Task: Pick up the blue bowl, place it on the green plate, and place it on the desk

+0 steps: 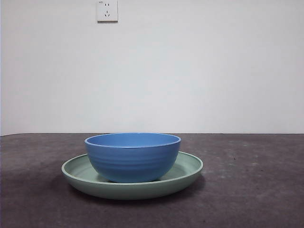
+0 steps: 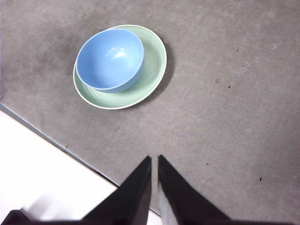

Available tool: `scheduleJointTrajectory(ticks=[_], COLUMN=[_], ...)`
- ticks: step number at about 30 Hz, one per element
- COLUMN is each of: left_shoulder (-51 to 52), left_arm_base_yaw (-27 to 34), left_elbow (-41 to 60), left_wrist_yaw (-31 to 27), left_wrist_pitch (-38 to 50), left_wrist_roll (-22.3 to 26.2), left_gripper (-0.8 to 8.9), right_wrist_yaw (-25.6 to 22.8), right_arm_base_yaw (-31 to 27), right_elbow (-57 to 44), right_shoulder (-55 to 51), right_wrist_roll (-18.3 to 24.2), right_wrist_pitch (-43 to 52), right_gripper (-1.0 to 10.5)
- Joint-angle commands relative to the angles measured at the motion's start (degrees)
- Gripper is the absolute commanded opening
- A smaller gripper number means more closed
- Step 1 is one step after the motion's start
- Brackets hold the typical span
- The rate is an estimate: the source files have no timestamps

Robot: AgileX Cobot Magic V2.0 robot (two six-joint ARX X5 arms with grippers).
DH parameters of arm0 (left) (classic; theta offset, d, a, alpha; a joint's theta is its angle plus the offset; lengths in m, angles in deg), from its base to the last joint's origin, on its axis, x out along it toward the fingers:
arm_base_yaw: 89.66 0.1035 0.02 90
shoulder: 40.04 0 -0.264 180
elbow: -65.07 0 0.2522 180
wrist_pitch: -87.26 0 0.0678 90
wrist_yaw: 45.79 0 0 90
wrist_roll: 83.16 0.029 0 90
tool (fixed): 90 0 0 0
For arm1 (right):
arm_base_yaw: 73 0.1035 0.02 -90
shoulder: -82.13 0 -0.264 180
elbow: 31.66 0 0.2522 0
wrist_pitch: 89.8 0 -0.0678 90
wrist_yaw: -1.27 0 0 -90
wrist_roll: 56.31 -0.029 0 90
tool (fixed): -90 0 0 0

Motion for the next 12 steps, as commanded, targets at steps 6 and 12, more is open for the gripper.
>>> scheduleJointTrajectory(ticks=[6, 12], left_shoulder=[-0.3, 0.9], left_arm_base_yaw=[-0.3, 2.4], left_elbow=[-0.4, -0.2], left_wrist_yaw=[0.2, 0.3], left_wrist_pitch=[0.7, 0.7], left_wrist_roll=[0.0, 0.0], left_gripper=[0.16, 0.19], right_wrist_yaw=[0.0, 0.0], right_arm_base_yaw=[0.3, 0.3], right_elbow=[0.9, 0.9], right_shoulder=[0.2, 0.2], right_wrist_roll=[0.5, 0.5], right_wrist_pitch=[0.6, 0.6], right_gripper=[0.2, 0.2])
